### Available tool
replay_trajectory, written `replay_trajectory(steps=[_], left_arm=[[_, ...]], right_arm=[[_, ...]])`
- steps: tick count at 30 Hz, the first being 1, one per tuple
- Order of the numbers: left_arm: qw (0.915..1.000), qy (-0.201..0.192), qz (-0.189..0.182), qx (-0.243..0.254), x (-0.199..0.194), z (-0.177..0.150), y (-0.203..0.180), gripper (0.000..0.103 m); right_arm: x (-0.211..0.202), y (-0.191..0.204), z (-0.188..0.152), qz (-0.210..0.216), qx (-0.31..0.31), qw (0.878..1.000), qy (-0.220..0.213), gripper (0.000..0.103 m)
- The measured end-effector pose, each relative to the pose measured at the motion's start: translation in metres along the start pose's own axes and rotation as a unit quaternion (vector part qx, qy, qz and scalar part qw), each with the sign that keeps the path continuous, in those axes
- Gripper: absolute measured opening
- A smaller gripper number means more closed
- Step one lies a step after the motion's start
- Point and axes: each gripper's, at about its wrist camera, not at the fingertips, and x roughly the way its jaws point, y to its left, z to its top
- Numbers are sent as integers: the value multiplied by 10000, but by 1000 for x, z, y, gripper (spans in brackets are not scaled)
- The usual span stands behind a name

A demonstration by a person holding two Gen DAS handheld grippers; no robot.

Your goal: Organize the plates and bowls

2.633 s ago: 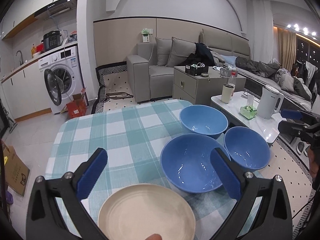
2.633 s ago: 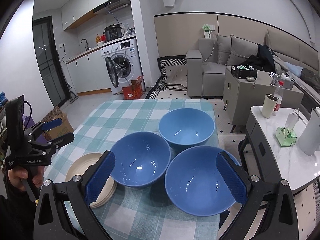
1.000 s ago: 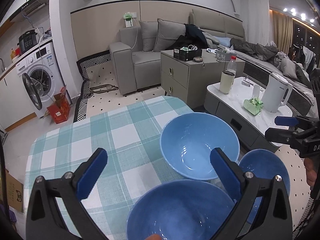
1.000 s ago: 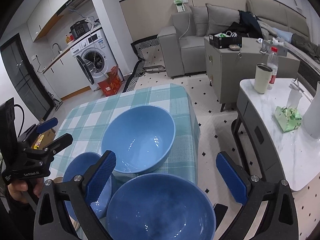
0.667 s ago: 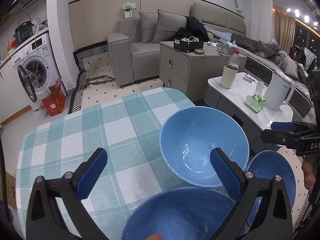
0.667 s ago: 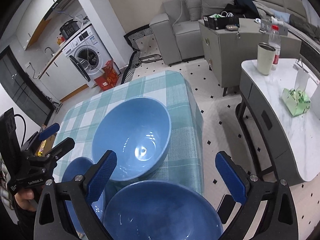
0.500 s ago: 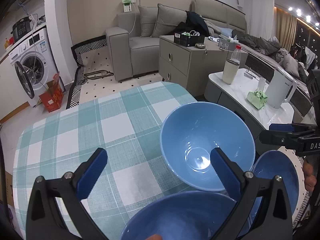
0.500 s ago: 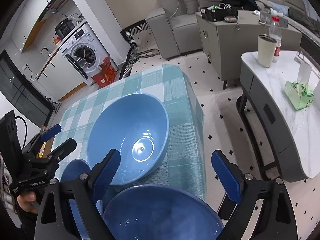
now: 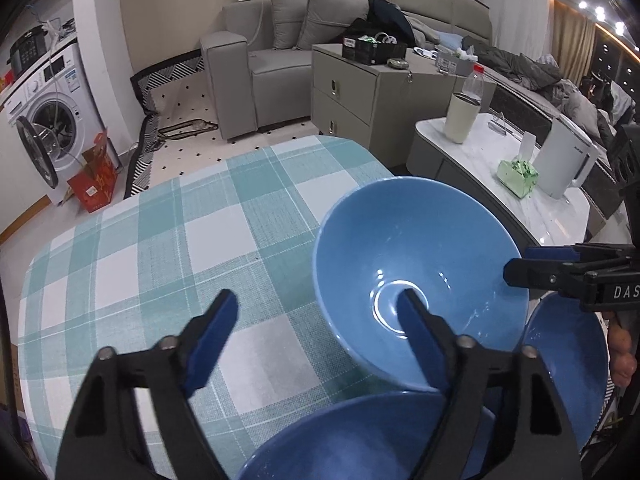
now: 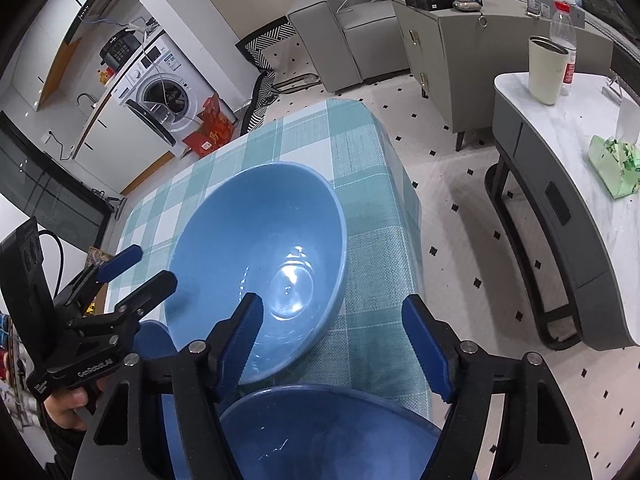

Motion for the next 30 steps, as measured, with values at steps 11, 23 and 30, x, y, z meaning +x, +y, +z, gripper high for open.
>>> replay_trajectory(steps=[11, 23, 30], left_arm=[[9995, 194, -230, 37, 11, -4, -5, 37], [9992, 229, -308, 99, 13, -8, -8, 20], [9994, 176, -257, 152, 11, -7, -10, 19]], right_arm=[[10, 10, -3, -8, -148, 9998, 160, 47], [15, 19, -8, -150, -320, 9993, 142, 27], [14, 25, -11, -353, -492, 9981, 89, 25]])
